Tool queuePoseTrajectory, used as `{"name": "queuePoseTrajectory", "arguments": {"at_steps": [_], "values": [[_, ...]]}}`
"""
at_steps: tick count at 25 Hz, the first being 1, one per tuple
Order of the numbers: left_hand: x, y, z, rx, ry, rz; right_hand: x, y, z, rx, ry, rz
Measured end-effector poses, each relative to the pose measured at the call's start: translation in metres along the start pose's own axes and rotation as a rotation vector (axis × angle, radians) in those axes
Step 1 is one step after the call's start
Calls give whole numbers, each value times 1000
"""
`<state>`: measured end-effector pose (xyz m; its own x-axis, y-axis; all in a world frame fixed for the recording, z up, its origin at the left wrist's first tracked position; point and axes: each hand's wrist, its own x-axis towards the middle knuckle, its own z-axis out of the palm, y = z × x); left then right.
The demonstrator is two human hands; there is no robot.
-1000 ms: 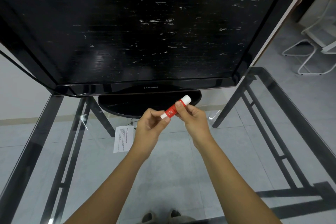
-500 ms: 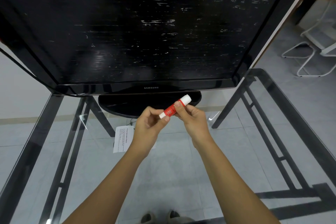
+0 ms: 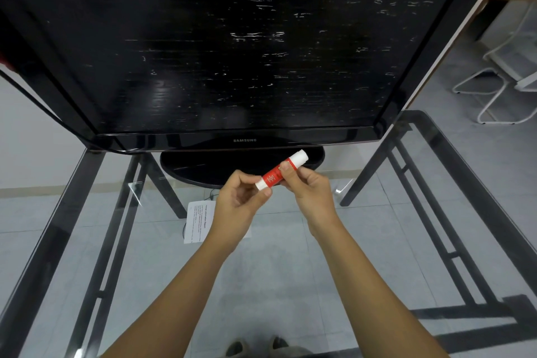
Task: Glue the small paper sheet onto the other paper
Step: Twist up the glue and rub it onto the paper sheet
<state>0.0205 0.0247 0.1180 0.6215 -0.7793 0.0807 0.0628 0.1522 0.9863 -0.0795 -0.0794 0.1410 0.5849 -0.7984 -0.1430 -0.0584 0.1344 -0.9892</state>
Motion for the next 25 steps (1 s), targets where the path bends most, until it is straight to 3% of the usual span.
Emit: {"name": "queuePoseTrajectory", "arguments": {"at_steps": [17,25], "values": [[1,1,-1,20,16,-31,5,4,1,-1,6,-18],[4,1,-1,158,71,73,5,3,3,-42,4,-13]]}}
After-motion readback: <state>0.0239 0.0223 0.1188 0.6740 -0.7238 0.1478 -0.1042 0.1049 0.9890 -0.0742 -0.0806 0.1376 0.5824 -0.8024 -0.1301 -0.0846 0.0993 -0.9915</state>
